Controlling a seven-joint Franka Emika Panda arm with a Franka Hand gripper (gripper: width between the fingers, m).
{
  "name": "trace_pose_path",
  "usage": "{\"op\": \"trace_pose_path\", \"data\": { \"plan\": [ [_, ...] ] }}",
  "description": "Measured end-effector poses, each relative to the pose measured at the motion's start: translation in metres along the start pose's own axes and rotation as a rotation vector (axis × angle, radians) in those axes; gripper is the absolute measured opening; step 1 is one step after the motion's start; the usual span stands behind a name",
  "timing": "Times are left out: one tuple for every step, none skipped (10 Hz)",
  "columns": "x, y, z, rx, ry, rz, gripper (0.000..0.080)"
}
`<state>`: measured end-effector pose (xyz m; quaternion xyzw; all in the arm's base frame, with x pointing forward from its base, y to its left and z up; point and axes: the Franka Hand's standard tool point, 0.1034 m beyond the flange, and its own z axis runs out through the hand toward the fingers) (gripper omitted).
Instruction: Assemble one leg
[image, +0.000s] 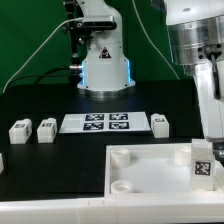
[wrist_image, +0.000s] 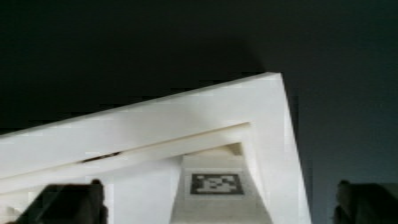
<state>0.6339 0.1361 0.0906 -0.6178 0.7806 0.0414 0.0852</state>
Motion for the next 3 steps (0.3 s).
{"op": "trace_pose_path", "data": {
  "plan": [
    [0.0, 0.0001, 0.0002, 0.0, 0.0, 0.0, 0.0649],
    [0.0, 0.0002, 0.0004, -0.001, 0.0, 0.0, 0.0649],
    [0.0001, 0.0003, 0.0006, -0.001, 0.0, 0.0, 0.0649]
  ]
}}
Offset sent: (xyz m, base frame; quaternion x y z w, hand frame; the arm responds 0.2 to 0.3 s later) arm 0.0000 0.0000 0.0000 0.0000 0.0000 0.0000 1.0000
